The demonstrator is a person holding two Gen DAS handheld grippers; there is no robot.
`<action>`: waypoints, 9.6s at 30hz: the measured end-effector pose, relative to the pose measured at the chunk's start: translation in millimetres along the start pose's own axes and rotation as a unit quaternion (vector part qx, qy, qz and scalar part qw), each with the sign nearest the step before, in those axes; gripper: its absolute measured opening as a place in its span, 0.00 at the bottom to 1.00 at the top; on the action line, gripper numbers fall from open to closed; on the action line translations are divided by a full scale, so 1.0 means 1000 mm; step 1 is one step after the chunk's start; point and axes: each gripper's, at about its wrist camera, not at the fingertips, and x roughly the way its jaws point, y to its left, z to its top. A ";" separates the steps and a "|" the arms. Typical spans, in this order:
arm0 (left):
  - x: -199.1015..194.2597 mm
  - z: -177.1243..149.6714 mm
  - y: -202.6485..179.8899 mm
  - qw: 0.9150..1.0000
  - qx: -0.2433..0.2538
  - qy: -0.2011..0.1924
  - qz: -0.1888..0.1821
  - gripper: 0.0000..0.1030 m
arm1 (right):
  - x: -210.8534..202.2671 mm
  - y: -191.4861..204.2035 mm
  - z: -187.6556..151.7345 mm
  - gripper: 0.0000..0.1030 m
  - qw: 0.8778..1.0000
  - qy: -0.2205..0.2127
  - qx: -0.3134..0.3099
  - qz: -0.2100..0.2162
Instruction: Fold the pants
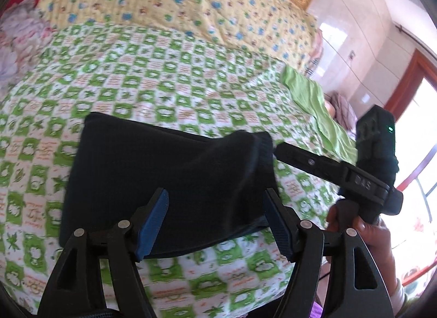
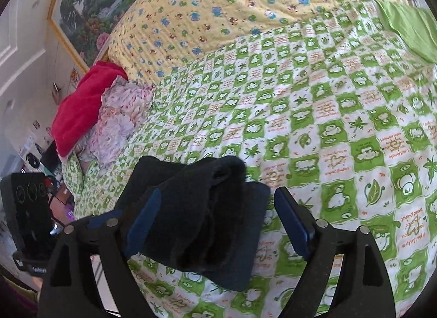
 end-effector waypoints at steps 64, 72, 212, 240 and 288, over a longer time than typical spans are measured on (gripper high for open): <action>0.048 0.011 0.131 0.989 -0.131 0.050 0.040 0.79 | 0.041 -0.028 -0.040 0.66 0.991 0.063 0.120 0.022; 0.051 0.011 0.120 0.992 -0.102 0.048 0.051 0.54 | 0.040 -0.025 -0.044 0.51 0.990 0.061 0.117 0.045; -0.055 -0.001 0.170 0.937 -0.071 -0.061 0.337 0.86 | 0.176 0.175 -0.007 0.86 0.954 0.067 -0.282 0.078; -0.052 0.003 0.174 0.938 -0.064 -0.065 0.336 0.86 | 0.180 0.176 -0.007 0.86 0.959 0.056 -0.265 0.087; -0.061 0.010 0.175 0.933 -0.066 -0.081 0.343 0.86 | 0.177 0.188 0.000 0.86 0.958 0.035 -0.270 0.091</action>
